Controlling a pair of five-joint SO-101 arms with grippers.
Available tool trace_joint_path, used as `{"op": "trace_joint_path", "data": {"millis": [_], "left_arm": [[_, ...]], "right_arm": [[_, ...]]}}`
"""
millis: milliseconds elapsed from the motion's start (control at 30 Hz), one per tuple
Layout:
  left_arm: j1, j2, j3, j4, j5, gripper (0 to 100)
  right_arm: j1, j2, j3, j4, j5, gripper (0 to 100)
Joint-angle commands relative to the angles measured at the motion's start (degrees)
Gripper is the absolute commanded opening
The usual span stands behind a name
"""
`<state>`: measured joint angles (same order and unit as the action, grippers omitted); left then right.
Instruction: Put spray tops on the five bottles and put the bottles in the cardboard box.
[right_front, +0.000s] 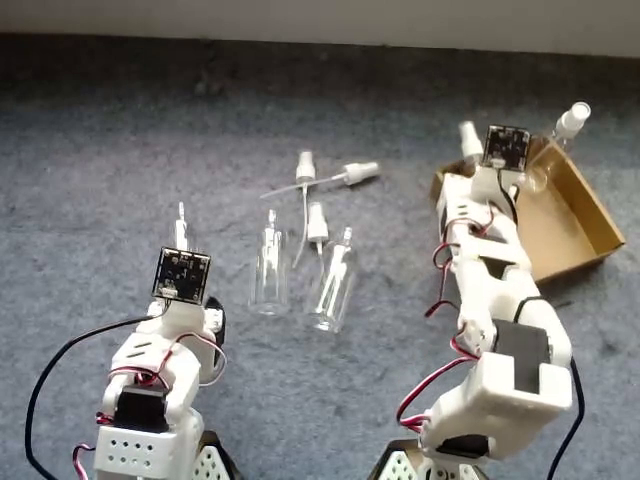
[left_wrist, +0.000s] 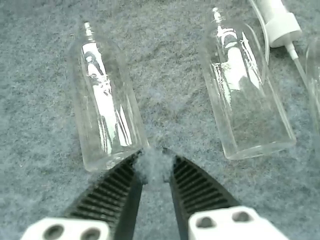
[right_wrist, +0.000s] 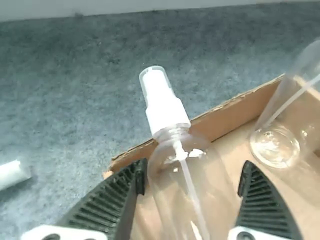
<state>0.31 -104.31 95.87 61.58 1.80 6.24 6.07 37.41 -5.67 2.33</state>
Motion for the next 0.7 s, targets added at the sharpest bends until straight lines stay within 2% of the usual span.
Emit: {"op": "trace_joint_path", "data": {"millis": [0, 333, 667], "left_arm": [[0.7, -0.5, 0.7, -1.1, -0.6, 0], [0.8, -0.5, 0.7, -0.9, -0.6, 0], [0.9, -0.5, 0.7, -0.8, -0.6, 0]], "right_arm": [[-0.6, -6.8, -5.7, 8.3, 0.6, 26.4], [-1.3, -9.2, -17.6, 28.5, 0.6, 26.5], [-4.8, -9.4, -31.0, 53.1, 0.6, 26.4]]}}
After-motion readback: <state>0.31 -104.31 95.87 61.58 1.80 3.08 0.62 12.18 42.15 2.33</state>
